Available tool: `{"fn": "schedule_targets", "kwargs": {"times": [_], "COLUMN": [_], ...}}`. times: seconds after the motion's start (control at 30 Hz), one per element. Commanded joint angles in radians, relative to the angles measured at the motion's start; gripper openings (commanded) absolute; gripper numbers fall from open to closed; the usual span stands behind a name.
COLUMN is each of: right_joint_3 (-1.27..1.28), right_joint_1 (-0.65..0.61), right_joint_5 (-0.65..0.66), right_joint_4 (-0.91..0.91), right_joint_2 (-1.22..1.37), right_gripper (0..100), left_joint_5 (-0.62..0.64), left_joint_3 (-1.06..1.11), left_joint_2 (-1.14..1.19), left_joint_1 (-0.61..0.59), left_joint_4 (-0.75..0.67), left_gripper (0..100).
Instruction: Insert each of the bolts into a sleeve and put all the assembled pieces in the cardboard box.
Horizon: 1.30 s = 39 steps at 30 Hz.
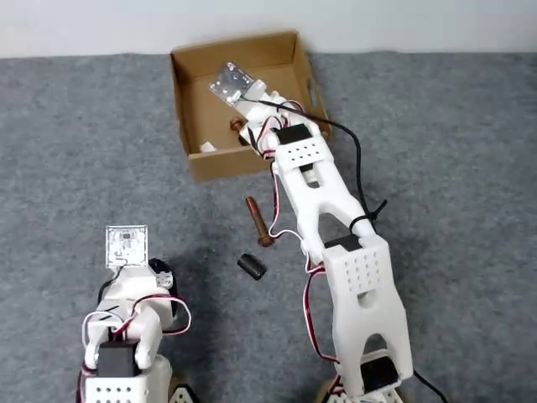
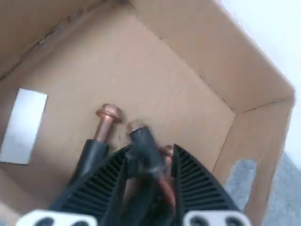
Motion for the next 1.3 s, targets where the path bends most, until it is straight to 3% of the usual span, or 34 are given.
{"fn": "schedule_targets", "kwargs": {"times": [0.0,0.2,0.4,0.5,0.63,0.83,1.1,1.27], "right_joint_3": [-0.011,-0.011,-0.011,-0.011,-0.011,-0.011,0.163,0.342], "right_joint_1": [-0.039,-0.053,-0.113,-0.148,-0.194,-0.242,-0.314,-0.363], "right_joint_5": [0.005,-0.132,-0.311,-0.402,-0.473,-0.574,-0.631,-0.637], "right_joint_4": [0.081,0.242,0.564,0.705,0.911,1.135,1.159,1.127], "right_joint_2": [-0.102,-0.268,-0.395,-0.432,-0.453,-0.452,-0.515,-0.562], "right_gripper": [0.8,0.8,0.9,0.9,0.9,0.9,1.4,15.1], "left_joint_5": [0.006,0.008,0.008,0.023,0.118,0.117,0.117,0.118], "left_joint_3": [-0.008,-0.008,-0.008,-0.008,-0.008,-0.008,-0.008,-0.008], "left_joint_2": [-0.005,-0.005,-0.009,-0.008,-0.006,-0.006,-0.006,-0.006], "left_joint_1": [-0.008,-0.080,-0.091,-0.152,-0.173,-0.173,-0.173,-0.173], "left_joint_4": [-0.002,-0.032,-0.038,-0.064,-0.068,-0.068,-0.068,-0.068], "left_gripper": [0,0,0,0,0,0,0,0]}}
